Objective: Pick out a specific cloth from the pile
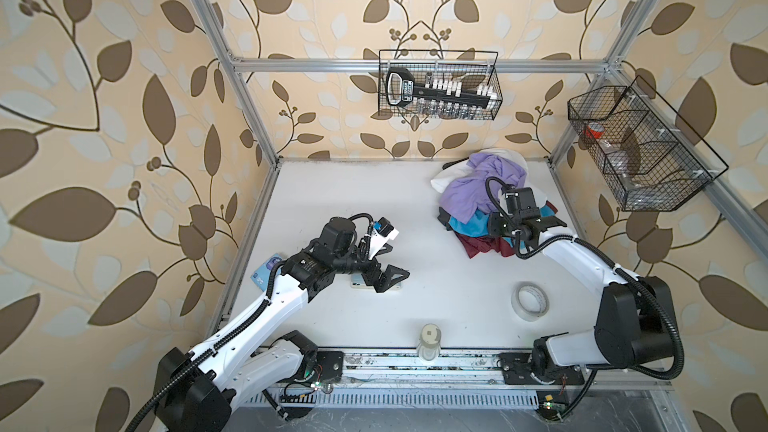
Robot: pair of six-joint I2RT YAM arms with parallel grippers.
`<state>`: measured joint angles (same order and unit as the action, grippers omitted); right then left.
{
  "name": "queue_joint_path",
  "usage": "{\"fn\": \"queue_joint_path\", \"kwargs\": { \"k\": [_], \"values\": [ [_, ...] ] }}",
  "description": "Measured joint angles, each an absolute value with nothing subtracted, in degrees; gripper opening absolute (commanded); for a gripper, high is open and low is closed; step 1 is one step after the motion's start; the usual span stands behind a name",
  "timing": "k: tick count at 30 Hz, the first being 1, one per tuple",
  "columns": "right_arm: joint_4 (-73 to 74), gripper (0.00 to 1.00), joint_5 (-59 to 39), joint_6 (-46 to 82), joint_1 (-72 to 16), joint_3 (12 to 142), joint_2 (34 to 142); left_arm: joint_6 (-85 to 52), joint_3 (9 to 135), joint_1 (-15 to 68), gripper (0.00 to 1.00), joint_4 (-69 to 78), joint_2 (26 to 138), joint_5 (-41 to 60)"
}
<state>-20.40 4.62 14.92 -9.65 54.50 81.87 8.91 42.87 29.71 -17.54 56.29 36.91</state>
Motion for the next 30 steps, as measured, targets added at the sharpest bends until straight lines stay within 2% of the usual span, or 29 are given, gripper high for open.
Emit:
{"fn": "queue_joint_path", "kwargs": {
  "k": [10, 21, 25, 28, 30],
  "values": [
    [-18.9, 0.62, 3.29, 15.55, -9.65, 54.5, 80.71, 8.97, 42.87, 29.71, 0.99, -17.54, 56.16, 36.91],
    [-17.04, 0.49, 3.2, 16.6, -9.74, 54.5, 78.41, 8.99, 42.87, 29.98, 0.99, -17.52, 55.92, 36.88],
    [-16.43, 0.49, 3.16, 16.71, -9.74, 54.5, 78.81, 8.99, 42.87, 30.09, 0.99, -17.54, 55.92, 36.88],
    [-15.88, 0.41, 3.11, 16.84, -9.76, 54.5, 80.23, 8.99, 42.87, 30.09, 0.99, -17.54, 55.92, 36.88],
    [-15.68, 0.24, 2.96, 16.64, -9.76, 54.5, 81.43, 8.99, 42.87, 30.09, 0.99, -17.54, 55.92, 36.88]
  ]
}}
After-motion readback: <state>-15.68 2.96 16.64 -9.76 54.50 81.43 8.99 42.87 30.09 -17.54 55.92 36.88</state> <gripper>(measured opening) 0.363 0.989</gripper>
